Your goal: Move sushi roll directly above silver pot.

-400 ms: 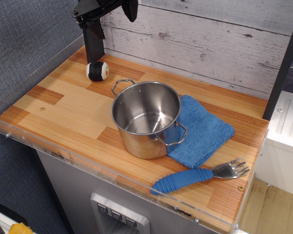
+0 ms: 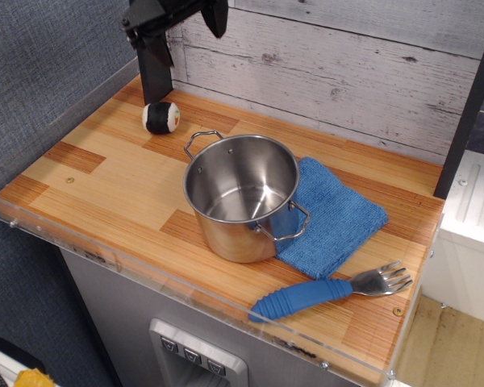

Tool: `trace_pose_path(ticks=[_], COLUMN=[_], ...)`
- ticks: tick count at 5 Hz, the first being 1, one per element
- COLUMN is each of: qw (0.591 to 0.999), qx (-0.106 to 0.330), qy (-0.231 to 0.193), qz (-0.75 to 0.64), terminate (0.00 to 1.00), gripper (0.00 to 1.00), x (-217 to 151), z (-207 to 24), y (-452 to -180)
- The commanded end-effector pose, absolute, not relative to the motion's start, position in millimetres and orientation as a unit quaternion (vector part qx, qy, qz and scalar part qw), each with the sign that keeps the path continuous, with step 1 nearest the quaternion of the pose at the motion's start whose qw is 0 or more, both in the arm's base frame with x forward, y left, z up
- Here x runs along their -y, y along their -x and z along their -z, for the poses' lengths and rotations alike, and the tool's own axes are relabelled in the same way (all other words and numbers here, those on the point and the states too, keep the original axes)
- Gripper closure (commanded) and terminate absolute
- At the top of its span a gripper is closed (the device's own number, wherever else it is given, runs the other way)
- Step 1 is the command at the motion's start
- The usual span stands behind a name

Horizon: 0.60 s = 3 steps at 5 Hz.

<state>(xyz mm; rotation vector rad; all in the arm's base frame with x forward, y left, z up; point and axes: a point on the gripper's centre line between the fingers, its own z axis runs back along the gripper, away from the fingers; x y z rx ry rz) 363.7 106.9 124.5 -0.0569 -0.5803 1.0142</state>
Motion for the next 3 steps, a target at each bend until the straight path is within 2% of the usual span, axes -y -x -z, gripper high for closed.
trace_pose_path(ticks=[1, 2, 3], qw=[0.738, 0.716, 0.71], qx=[0.249, 0.232, 0.214], qy=[0.013, 0.0, -0.014], qz=[-0.627, -0.658, -0.671], terminate=[0.0, 0.0, 0.0], gripper=[0.0, 0.0, 0.0], x=[-152.2, -177.8, -192.9], z=[-142.1, -136.8, -121.7], y=[-363.6, -371.5, -379.7])
